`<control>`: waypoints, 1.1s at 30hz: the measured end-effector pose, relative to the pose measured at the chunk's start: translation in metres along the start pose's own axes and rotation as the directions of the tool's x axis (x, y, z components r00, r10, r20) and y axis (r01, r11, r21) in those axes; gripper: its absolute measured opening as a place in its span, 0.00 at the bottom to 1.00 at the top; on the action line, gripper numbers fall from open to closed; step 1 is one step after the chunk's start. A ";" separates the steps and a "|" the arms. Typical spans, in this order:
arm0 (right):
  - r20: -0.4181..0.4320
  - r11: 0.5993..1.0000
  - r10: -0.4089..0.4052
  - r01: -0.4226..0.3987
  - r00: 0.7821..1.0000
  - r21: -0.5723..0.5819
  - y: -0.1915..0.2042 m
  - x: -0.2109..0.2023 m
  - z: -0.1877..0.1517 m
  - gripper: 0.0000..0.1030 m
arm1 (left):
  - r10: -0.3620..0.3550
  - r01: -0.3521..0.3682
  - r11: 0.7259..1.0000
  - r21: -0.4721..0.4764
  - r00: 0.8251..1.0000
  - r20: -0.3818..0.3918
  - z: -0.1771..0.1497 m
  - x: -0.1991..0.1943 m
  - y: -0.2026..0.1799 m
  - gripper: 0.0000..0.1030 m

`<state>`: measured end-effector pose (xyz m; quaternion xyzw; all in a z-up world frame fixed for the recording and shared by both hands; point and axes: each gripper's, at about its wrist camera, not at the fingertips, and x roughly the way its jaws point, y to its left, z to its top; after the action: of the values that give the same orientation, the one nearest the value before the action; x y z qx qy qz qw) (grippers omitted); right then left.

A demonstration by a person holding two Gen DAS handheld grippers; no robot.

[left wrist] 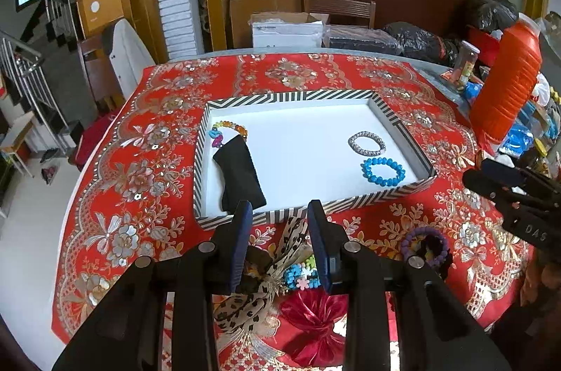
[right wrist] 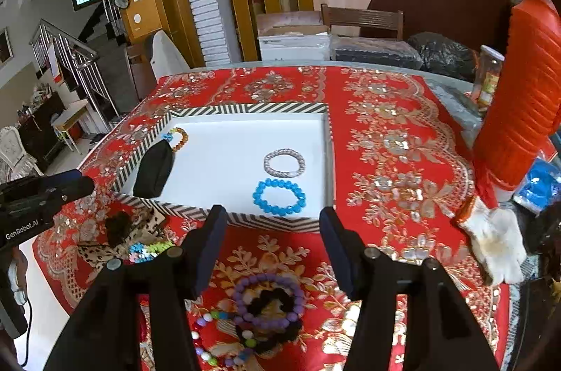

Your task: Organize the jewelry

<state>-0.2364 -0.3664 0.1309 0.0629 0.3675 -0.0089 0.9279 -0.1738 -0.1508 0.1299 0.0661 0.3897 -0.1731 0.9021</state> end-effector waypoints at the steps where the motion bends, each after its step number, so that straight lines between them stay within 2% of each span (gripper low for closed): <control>1: 0.004 1.000 0.004 -0.004 1.000 0.003 -0.001 -0.002 -0.001 0.56 | 0.004 -0.004 1.000 0.002 1.000 0.000 -0.001 0.000 0.000 0.28; 13: 0.003 1.000 0.020 -0.020 1.000 -0.017 0.002 -0.007 -0.007 0.57 | 0.063 -0.062 0.998 -0.007 0.998 0.015 -0.010 0.003 0.007 0.28; 33: 0.001 0.999 0.017 -0.017 1.000 -0.039 0.012 -0.006 -0.010 0.61 | 0.082 -0.081 0.997 -0.019 0.996 0.027 -0.012 0.000 0.011 0.28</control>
<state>-0.2473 -0.3530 0.1292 0.0481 0.3664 0.0062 0.9292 -0.1782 -0.1377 0.1219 0.0716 0.3754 -0.1337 0.9144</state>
